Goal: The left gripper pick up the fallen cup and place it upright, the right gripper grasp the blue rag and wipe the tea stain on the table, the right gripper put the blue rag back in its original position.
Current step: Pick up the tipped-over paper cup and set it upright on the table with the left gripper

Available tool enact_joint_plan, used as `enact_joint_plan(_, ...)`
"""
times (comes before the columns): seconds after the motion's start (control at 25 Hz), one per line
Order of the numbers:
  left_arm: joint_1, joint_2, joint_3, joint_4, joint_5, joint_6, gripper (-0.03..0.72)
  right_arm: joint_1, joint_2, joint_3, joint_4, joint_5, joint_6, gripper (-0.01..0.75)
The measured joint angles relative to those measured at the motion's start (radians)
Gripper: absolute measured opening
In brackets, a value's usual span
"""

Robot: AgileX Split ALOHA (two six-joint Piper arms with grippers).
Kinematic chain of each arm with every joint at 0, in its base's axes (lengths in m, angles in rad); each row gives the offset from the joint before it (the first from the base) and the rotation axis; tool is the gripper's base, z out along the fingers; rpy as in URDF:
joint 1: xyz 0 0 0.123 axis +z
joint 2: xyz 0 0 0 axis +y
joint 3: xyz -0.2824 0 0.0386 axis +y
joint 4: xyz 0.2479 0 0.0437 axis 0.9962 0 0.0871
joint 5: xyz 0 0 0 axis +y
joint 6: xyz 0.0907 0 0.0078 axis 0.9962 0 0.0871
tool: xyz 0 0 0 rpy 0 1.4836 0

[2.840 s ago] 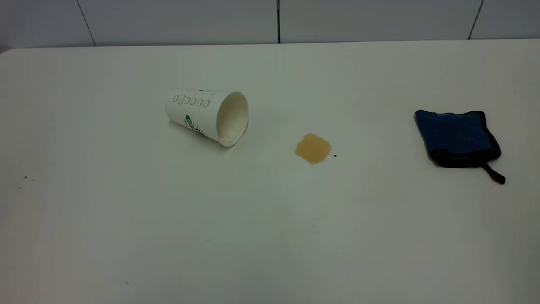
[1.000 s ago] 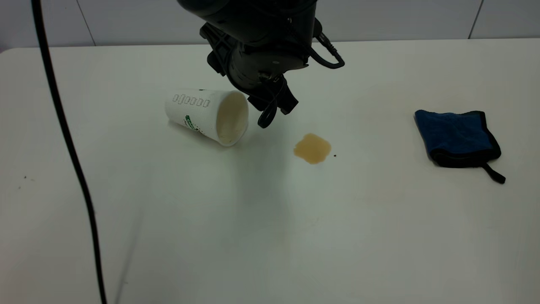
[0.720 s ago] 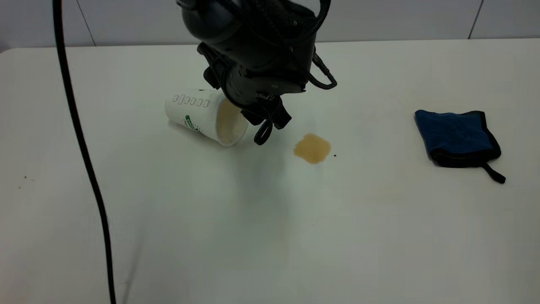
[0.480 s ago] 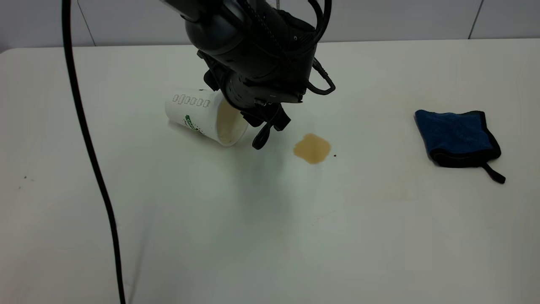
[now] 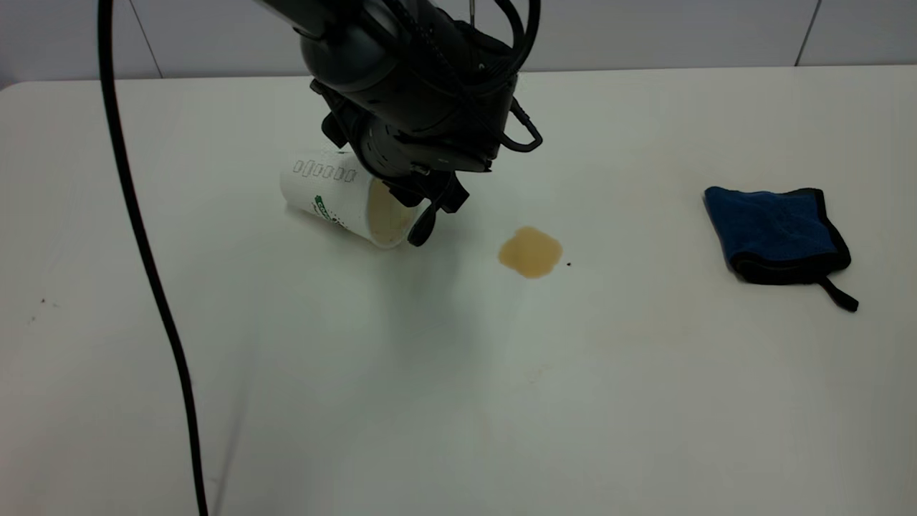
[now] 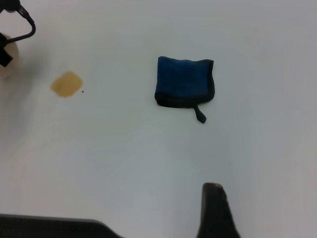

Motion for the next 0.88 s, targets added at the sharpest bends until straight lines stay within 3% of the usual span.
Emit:
enact_joint_plan(0.28, 0.015, 0.021, -0.001, 0.001, -0.023, -0.002, 0.559, 0.0, 0.0, 0.0, 0.0, 0.0, 0.0, 0.534)
enact_joint_plan(0.48, 0.015, 0.059, -0.001, -0.001, 0.061, -0.011, 0.497, 0.0, 0.0, 0.0, 0.0, 0.0, 0.0, 0.534)
enact_joint_plan(0.6, 0.015, 0.062, -0.001, 0.0, 0.073, -0.012, 0.368, 0.0, 0.0, 0.0, 0.0, 0.0, 0.0, 0.534)
enact_joint_plan(0.76, 0.015, 0.057, -0.001, 0.013, 0.108, 0.003, 0.112, 0.0, 0.0, 0.0, 0.0, 0.0, 0.0, 0.534)
enact_joint_plan(0.88, 0.015, 0.011, -0.001, -0.026, 0.105, 0.061, 0.026, 0.0, 0.0, 0.0, 0.0, 0.0, 0.0, 0.534)
